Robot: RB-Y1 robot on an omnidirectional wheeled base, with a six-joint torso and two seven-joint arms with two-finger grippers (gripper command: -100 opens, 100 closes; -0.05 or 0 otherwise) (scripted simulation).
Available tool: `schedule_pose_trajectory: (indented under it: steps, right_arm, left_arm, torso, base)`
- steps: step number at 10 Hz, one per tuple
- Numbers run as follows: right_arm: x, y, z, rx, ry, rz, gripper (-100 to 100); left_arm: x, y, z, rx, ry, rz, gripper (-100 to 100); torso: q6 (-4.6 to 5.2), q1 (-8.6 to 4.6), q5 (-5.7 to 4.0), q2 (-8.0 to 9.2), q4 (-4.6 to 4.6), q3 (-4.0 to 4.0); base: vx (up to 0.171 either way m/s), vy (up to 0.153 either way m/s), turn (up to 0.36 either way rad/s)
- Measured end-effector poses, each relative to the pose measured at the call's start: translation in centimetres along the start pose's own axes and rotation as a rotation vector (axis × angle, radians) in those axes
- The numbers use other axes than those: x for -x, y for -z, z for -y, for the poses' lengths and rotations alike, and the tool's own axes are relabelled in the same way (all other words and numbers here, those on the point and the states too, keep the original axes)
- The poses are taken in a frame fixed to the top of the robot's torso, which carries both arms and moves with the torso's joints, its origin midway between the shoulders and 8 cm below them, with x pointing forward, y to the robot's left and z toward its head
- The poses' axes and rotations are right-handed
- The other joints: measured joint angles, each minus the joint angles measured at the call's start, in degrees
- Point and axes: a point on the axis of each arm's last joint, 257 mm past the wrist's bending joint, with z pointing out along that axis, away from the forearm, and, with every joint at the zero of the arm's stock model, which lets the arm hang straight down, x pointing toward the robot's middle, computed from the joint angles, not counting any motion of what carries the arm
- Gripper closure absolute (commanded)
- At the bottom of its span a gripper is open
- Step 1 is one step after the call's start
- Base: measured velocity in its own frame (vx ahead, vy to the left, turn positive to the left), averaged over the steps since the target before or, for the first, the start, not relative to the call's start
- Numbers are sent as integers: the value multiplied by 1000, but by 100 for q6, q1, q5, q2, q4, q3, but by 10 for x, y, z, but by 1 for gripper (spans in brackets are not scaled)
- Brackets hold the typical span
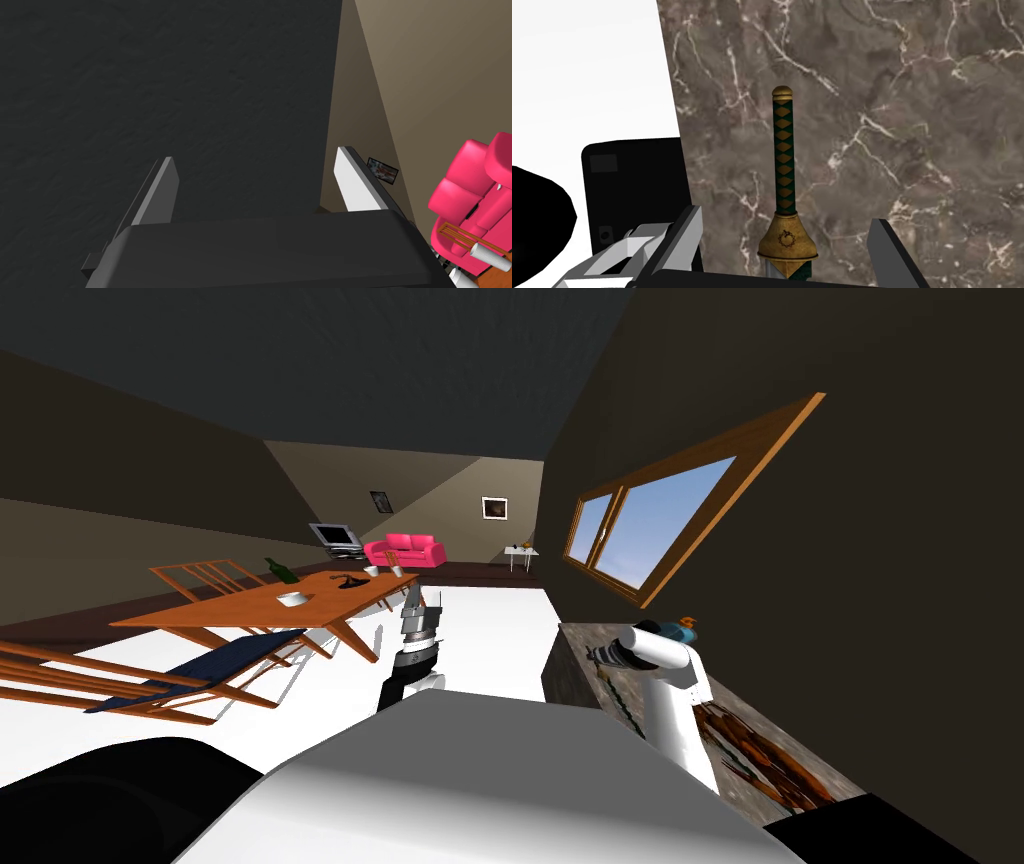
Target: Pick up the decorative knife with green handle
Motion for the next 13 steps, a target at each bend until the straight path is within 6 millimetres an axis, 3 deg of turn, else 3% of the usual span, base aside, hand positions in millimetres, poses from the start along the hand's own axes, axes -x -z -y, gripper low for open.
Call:
schedule_pose_trajectory:
  steps: [2,5,6,7,10,13]
  right_arm:
    - [28,-1,0,-11,6,71,-100]
    - [47,1,2,-24,9,136,-100]
    - [48,1,3,-26,9,140,0]
    - [48,1,3,-26,9,140,-100]
    - [7,-5,-7,-3,35,72,-100]
    - [9,-20,-1,-33,25,116,-100]
  left_arm:
    - [0,0,0,0,0,0,0]
    - [0,0,0,0,0,0,0]
    - [0,0,0,0,0,0,0]
    - [0,0,0,0,0,0,0]
    - [0,0,0,0,0,0,0]
    - [0,0,0,0,0,0,0]
  torso:
    - [0,13,2,3,1,2]
    - [-1,35,8,3,1,2]
    - [0,40,9,5,1,3]
    - [-1,43,10,6,2,3]
    - [-5,63,14,2,1,1]
    - [-1,42,9,5,1,3]
  base:
    - [10,-61,40]
    - [7,-18,16]
    - [0,0,0]
    - [13,30,-357]
    - [3,42,-87]
    - [1,9,-112]
